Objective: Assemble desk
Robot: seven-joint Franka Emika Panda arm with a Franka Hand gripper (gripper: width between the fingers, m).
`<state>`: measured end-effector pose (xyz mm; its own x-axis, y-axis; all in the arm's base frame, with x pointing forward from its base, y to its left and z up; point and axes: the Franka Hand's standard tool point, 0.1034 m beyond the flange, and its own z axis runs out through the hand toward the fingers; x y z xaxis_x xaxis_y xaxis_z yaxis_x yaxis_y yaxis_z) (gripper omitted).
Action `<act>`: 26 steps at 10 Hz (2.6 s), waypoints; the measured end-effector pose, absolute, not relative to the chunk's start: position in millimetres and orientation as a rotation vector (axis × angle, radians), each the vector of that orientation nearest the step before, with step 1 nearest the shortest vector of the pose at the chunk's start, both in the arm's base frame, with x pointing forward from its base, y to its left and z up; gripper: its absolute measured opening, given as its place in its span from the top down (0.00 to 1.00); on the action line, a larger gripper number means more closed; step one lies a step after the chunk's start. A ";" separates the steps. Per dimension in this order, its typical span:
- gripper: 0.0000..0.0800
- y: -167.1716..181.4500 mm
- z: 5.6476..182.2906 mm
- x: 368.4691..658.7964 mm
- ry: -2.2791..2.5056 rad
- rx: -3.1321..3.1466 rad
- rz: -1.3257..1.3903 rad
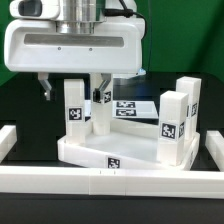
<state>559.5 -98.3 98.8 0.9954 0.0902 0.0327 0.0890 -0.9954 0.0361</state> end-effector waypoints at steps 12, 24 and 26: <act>0.64 -102.1 98.0 557.7 -0.978 3.013 0.066; 0.64 -96.1 98.1 560.6 -2.108 2.413 0.042; 0.35 -96.2 96.0 559.6 -2.034 2.470 0.040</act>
Offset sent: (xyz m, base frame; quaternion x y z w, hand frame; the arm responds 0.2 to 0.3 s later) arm 0.0000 0.0000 0.0000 0.0000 0.0000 0.0000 1.0000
